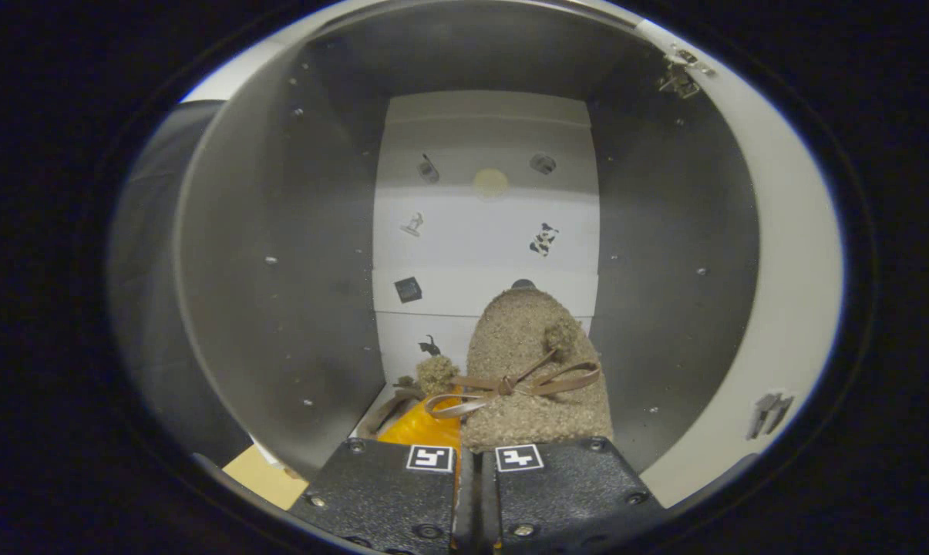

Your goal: Open the shoe cabinet door, grab the shoes and put them into the shoe cabinet, then close the shoe cabinet door.

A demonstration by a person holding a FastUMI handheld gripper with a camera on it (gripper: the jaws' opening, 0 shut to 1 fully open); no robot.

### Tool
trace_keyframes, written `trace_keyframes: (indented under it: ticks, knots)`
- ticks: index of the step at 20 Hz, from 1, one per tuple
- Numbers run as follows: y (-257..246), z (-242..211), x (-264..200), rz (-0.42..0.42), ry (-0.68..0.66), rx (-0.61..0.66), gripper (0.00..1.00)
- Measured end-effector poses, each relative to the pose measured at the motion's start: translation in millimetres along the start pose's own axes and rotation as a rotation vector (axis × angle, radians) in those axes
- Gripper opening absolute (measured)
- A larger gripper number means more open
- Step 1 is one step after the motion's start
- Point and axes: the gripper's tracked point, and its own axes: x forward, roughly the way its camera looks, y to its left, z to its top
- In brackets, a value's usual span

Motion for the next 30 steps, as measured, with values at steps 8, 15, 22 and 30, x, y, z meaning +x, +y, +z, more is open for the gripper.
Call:
trace_keyframes:
  ticks: [8, 15, 22, 30]
  knots:
    - [-13.2, -49.2, 92.2, -0.014, 0.14, 0.033, 0.07]
    - [-23.3, -80.1, 119.5, -0.049, 0.257, 0.045, 0.07]
    - [-21.5, -87.3, 119.3, -0.033, 0.281, 0.046, 0.39]
    - [-16.3, -56.7, 98.6, -0.064, 0.164, -0.054, 0.68]
